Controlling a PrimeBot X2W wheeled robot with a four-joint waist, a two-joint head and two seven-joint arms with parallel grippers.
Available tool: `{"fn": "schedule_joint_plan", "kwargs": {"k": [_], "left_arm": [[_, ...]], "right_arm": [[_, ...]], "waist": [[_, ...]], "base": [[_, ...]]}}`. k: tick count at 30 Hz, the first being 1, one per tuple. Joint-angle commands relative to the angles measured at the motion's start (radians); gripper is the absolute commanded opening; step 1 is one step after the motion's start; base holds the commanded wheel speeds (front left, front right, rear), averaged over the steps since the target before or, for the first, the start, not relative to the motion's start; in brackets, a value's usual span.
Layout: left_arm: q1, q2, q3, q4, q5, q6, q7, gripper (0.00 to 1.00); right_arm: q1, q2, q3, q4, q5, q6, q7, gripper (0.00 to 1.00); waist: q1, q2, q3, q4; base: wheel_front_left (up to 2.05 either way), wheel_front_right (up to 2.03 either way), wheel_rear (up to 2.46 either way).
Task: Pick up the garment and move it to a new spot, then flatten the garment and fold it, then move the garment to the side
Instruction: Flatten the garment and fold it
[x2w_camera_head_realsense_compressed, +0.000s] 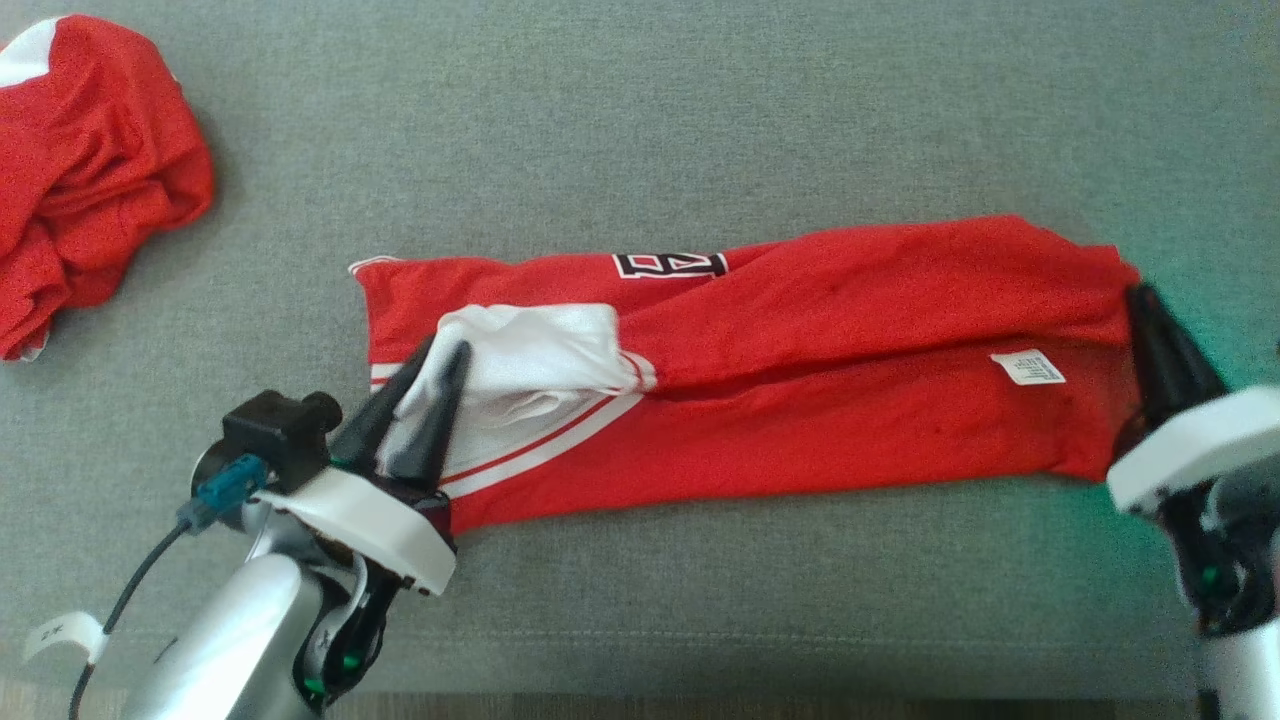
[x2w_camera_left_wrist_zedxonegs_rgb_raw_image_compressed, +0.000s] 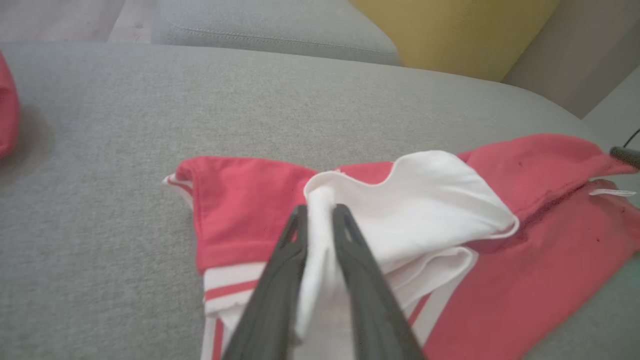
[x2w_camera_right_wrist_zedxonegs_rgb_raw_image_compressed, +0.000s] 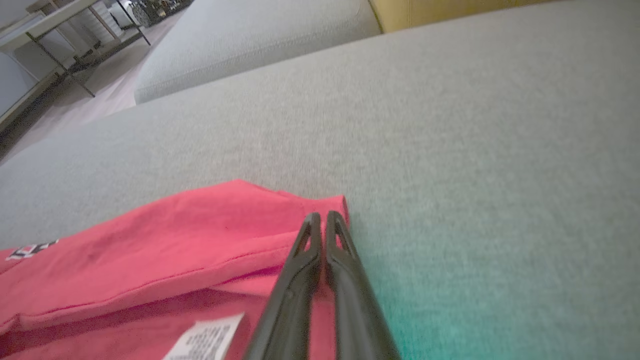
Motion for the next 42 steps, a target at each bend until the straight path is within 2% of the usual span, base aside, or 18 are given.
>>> {"fn": "schedule_joint_plan", "kwargs": {"k": [1,6,10,22,31,42], "left_arm": [[-0.015,0.026,0.039,-0.016,-0.002,0.004,-0.005,1.00],[-0.002,0.018,0.064,0.004,-0.009,0.028,-0.030,1.00],[0.021,0.013,0.110,-0.018,0.006,0.072,-0.056,1.00],[0.104,0.001,0.263,-0.132,0.072,0.174,-0.069,1.00],[0.217,0.002,0.276,-0.168,0.092,0.193,-0.070,1.00],[0.253,0.015,0.271,-0.179,0.084,0.206,-0.048,1.00]], "right_arm": [[0.025,0.004,0.014,-0.053,-0.011,-0.001,0.007,1.00],[0.098,0.047,0.007,-0.123,-0.061,-0.001,-0.005,1.00],[0.122,0.072,0.009,-0.178,-0.106,-0.001,-0.046,1.00],[0.108,0.098,0.036,-0.281,-0.190,-0.001,-0.124,1.00],[0.161,0.096,0.067,-0.274,-0.213,-0.001,-0.118,1.00],[0.193,0.102,0.083,-0.291,-0.224,-0.001,-0.106,1.00]], "waist": [[0.0000,0.0000,-0.001,0.000],[0.0000,0.0000,-0.018,-0.006],[0.0000,0.0000,-0.040,-0.013],[0.0000,0.0000,-0.137,-0.011],[0.0000,0.0000,-0.220,-0.016],[0.0000,0.0000,-0.246,-0.019]], "base": [[0.00,0.00,0.00],[0.00,0.00,0.00],[0.00,0.00,0.00],[0.00,0.00,0.00],[0.00,0.00,0.00],[0.00,0.00,0.00]]}}
